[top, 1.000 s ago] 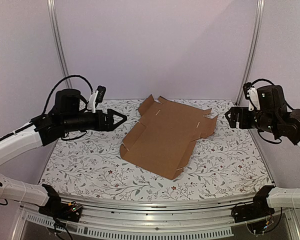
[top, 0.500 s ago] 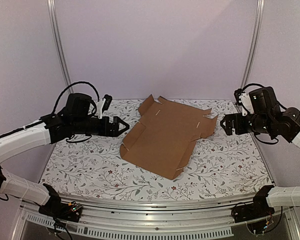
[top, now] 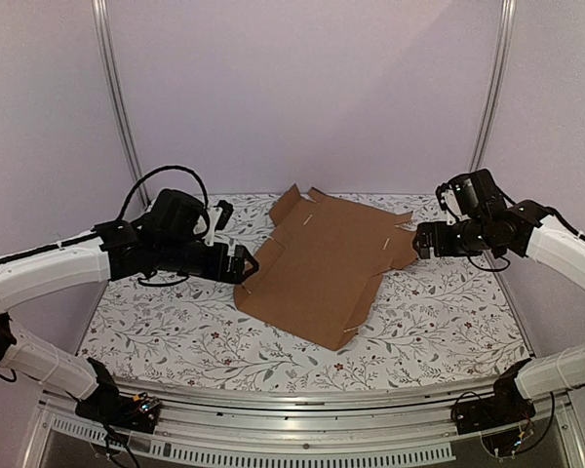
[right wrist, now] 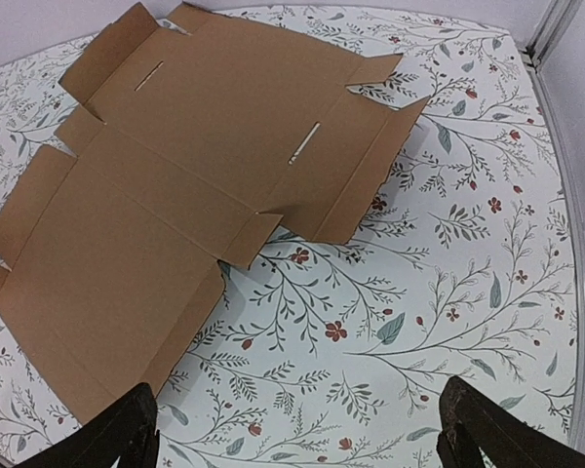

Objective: Fold the paper box

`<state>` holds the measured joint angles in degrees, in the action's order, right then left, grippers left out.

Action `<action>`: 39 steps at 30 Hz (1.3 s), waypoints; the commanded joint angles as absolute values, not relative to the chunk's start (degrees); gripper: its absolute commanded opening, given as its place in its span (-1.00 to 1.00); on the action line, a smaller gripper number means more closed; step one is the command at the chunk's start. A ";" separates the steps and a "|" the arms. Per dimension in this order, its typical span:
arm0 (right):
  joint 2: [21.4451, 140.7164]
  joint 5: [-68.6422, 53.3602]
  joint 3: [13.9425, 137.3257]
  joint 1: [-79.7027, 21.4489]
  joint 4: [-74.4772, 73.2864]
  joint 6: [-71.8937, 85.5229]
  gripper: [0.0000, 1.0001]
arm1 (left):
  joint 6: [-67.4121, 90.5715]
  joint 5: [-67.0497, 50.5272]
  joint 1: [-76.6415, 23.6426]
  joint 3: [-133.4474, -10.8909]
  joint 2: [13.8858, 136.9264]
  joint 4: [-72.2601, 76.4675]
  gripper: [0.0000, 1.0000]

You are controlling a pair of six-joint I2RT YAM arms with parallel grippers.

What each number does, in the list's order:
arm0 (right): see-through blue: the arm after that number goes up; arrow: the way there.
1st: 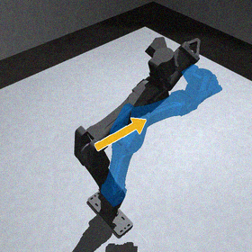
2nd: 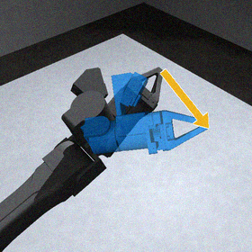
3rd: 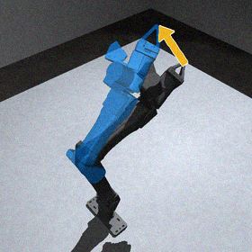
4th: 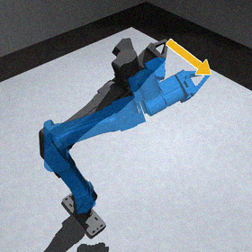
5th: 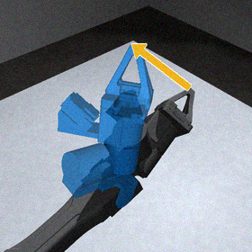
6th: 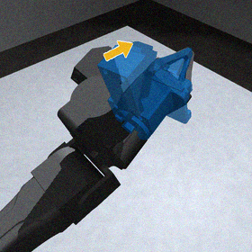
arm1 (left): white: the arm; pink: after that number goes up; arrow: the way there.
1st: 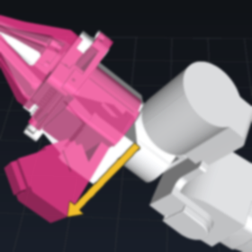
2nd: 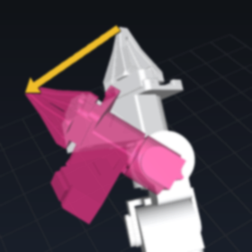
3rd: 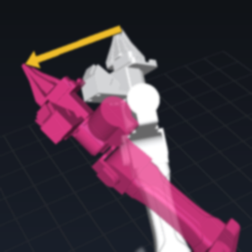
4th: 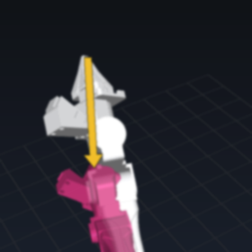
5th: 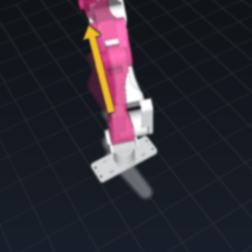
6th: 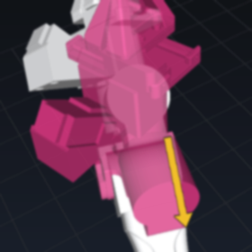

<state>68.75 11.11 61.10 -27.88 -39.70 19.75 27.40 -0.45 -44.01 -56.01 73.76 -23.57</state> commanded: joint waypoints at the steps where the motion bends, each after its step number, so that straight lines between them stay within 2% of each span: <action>1: 74.13 6.57 62.29 -23.61 -33.33 23.04 0.97 | 26.81 2.60 -45.38 -56.87 73.50 -26.19 0.99; 13: 90.79 2.82 67.07 -11.76 -24.77 29.77 0.86 | 26.04 4.77 -45.77 -56.40 69.54 -28.92 0.99; 21: 100.56 2.17 73.92 -9.18 -21.23 32.05 0.74 | 26.44 5.68 -45.79 -54.37 65.34 -30.40 0.99; 27: 107.09 -1.66 79.66 -6.50 -20.03 33.65 0.46 | 26.52 6.74 -45.79 -53.97 63.20 -31.86 0.99; 39: 119.11 -1.63 86.54 -5.47 -17.17 37.85 0.20 | 26.12 8.70 -45.79 -55.95 62.52 -34.72 0.99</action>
<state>115.79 -0.82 83.90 -6.28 -18.70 36.12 26.61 7.53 -45.01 -54.94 63.20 -32.29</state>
